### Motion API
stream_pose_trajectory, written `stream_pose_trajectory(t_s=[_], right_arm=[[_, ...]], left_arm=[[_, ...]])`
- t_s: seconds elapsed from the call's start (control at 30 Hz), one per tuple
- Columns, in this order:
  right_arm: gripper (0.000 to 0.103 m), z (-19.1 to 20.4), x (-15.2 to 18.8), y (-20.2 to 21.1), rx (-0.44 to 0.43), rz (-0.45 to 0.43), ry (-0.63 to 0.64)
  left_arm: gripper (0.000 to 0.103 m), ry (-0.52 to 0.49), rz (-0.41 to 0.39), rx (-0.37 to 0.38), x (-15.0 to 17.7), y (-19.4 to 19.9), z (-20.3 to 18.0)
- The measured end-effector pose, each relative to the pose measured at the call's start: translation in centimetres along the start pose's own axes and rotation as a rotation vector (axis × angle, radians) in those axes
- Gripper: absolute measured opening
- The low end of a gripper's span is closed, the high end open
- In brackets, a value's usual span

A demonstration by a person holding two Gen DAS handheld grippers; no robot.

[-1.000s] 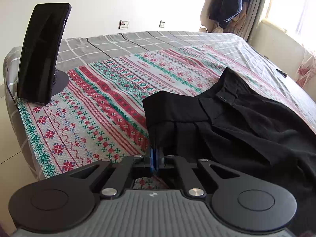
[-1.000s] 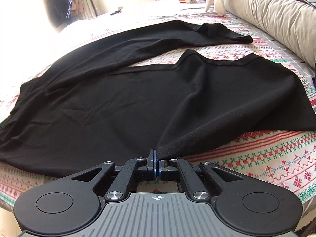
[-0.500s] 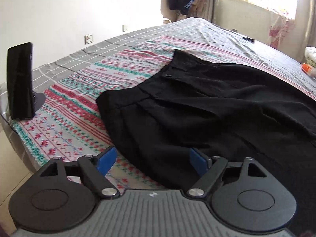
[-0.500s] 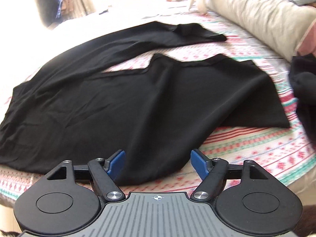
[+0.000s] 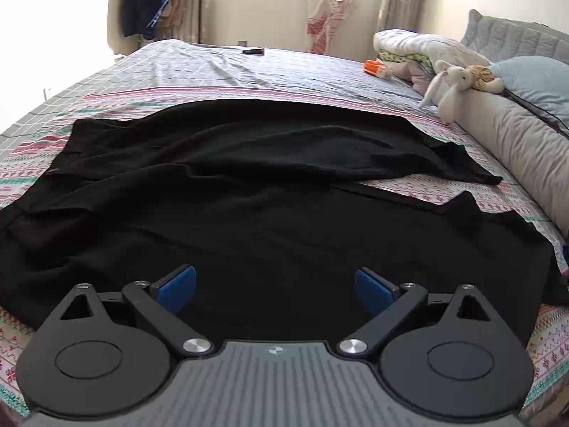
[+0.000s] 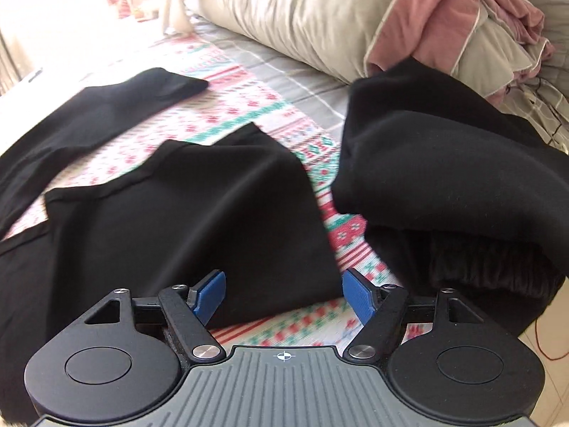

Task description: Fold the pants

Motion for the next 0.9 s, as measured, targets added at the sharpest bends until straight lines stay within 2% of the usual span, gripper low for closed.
stream_pose_trajectory(t_s=[0.07,0.1,0.13,0.2,0.23,0.3,0.43,0.5,0.53,0.57,0.67,0.73,0.8,0.9], right_arm=[[0.058,-0.6,-0.3,-1.6,0.029,0.030,0.003],[0.059,-0.9,-0.3,-1.8,0.009,-0.002,-0.003],[0.056,-0.9,-0.4,-1.8,0.002,-0.013,0.012],[0.032,-0.3,-0.6,-1.5,-0.007,-0.033,0.087],[0.010,0.2,-0.5,-1.4,0.002,-0.034,0.142],[0.005,1.1,-0.2,-1.1,0.081,-0.038,0.227],[0.005,1.1,-0.3,0.1,0.338,-0.061,0.296],[0.006,0.4,-0.7,-0.1,0.363,0.001,0.281],[0.008,0.1,-0.9,-0.2,0.356,0.030,0.266],[0.017,-0.2,-1.0,0.0,0.340,0.043,0.251],[0.033,-0.4,-1.3,1.5,0.256,0.017,0.237],[0.042,-0.3,-1.5,2.7,0.157,0.002,0.230],[0.046,0.1,-2.0,3.3,0.079,-0.004,0.212],[0.062,1.7,-2.5,3.8,0.017,-0.031,0.228]], left_arm=[[0.103,-0.037,0.009,0.021,0.2,-0.7,-1.2],[0.103,-0.054,0.016,0.032,0.2,-1.1,-1.8],[0.103,-0.064,0.022,0.040,0.3,-1.4,-2.3],[0.103,-0.080,0.041,0.045,0.4,-2.2,-3.3],[0.103,-0.089,0.050,0.048,0.4,-2.5,-3.7],[0.103,-0.102,0.063,0.050,0.3,-2.9,-4.4],[0.103,-0.116,0.071,0.050,0.0,-3.3,-5.1],[0.103,-0.132,0.079,0.040,0.1,-3.5,-5.3],[0.103,-0.140,0.083,0.033,0.3,-3.6,-5.3],[0.103,-0.147,0.086,0.025,0.4,-3.7,-5.4],[0.103,-0.159,0.080,0.022,0.6,-3.7,-5.5],[0.103,-0.170,0.067,0.025,0.8,-3.6,-5.6],[0.103,-0.184,0.056,0.021,0.8,-3.8,-5.9],[0.103,-0.201,0.054,0.021,0.8,-4.3,-6.4]])
Point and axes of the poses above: each gripper's, at about its wrist camera, not at the fingertips, and y roughly against the way its jaws point, z to its left, x to its underside, the point moved 3 cm from there along -y, roughly the way its jaws point, and after that the axes turned 13 degrees about z, right-handed, at the moved point
